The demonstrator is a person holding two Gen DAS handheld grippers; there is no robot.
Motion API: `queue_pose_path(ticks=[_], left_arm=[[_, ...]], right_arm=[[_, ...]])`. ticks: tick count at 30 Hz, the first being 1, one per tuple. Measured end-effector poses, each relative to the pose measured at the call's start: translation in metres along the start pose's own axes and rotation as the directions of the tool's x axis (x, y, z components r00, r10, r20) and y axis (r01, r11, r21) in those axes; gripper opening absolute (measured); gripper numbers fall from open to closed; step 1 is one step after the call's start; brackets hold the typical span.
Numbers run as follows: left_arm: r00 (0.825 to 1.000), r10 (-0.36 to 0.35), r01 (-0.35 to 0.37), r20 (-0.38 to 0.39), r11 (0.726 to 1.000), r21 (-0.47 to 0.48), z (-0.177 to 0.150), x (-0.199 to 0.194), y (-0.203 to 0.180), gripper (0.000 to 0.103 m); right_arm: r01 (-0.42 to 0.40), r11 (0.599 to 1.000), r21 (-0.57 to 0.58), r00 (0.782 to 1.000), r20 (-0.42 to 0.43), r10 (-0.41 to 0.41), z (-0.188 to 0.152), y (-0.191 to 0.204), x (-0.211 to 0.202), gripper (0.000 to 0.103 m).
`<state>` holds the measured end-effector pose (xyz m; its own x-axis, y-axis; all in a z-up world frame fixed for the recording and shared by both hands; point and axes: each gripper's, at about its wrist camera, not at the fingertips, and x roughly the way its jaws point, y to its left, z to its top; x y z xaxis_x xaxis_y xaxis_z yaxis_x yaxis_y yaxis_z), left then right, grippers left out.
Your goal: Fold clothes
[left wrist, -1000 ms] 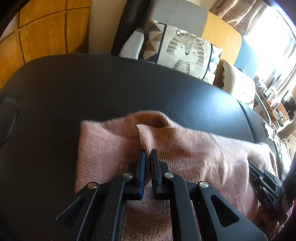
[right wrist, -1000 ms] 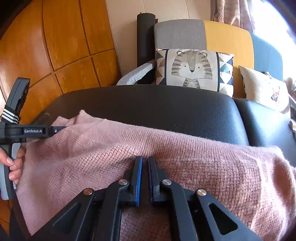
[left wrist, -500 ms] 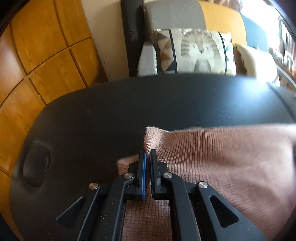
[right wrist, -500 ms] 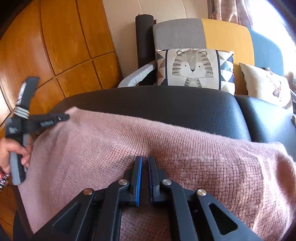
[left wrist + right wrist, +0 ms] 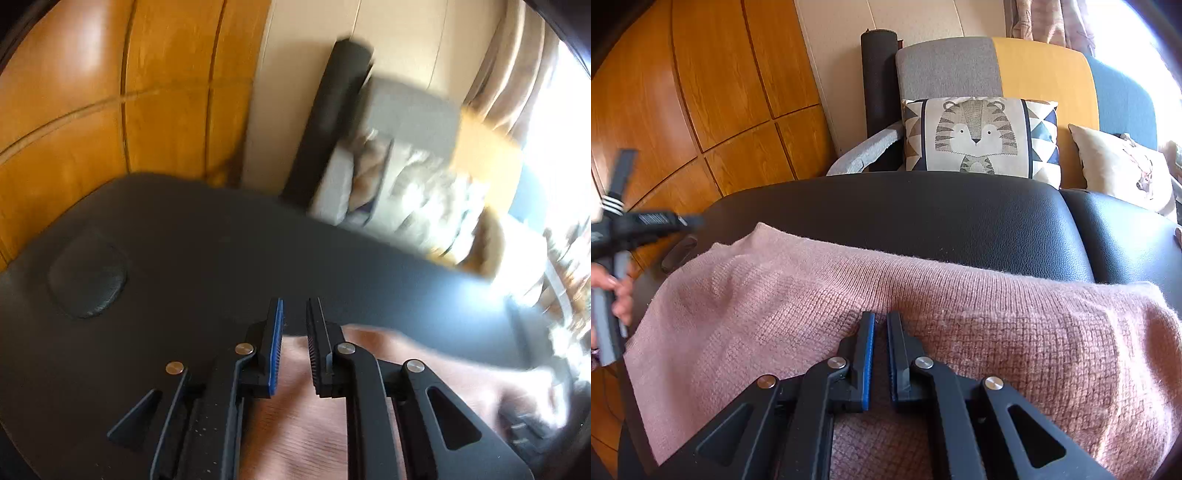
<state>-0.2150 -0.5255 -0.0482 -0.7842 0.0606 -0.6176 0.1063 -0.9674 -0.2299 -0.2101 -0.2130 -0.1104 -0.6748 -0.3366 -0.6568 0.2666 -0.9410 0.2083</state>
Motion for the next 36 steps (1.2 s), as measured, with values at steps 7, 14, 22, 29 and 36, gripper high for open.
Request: queue_pose_path(ticks=[7,14,22,29,36], left_arm=[[0.957,-0.242,0.276,-0.157,0.929,0.246,-0.074,0.002,-0.144,0.021],[0.966,-0.166,0.203,-0.199,0.962,0.183,-0.083,0.046,-0.128,0.016],[0.977,-0.073,0.102,-0.203,0.985,0.136,-0.053,0.069,-0.046,0.012],[0.987,-0.049,0.044,-0.156,0.998,-0.038,-0.035,0.062,0.021,0.012],[0.999,-0.038,0.036,0.037,0.998,0.06,-0.046,-0.003,-0.052,0.013]], right_arm=[[-0.012,1.0,0.01,1.0,0.001,0.012,0.0,-0.001,-0.001,0.004],[-0.017,1.0,0.015,1.0,0.004,0.017,-0.001,-0.002,-0.001,0.004],[-0.032,0.999,0.03,0.999,0.007,0.032,-0.002,-0.005,-0.001,0.004],[-0.018,1.0,0.021,1.0,-0.006,0.018,-0.001,-0.004,-0.002,0.004],[-0.014,1.0,0.019,1.0,-0.004,0.014,0.0,-0.003,-0.002,0.004]])
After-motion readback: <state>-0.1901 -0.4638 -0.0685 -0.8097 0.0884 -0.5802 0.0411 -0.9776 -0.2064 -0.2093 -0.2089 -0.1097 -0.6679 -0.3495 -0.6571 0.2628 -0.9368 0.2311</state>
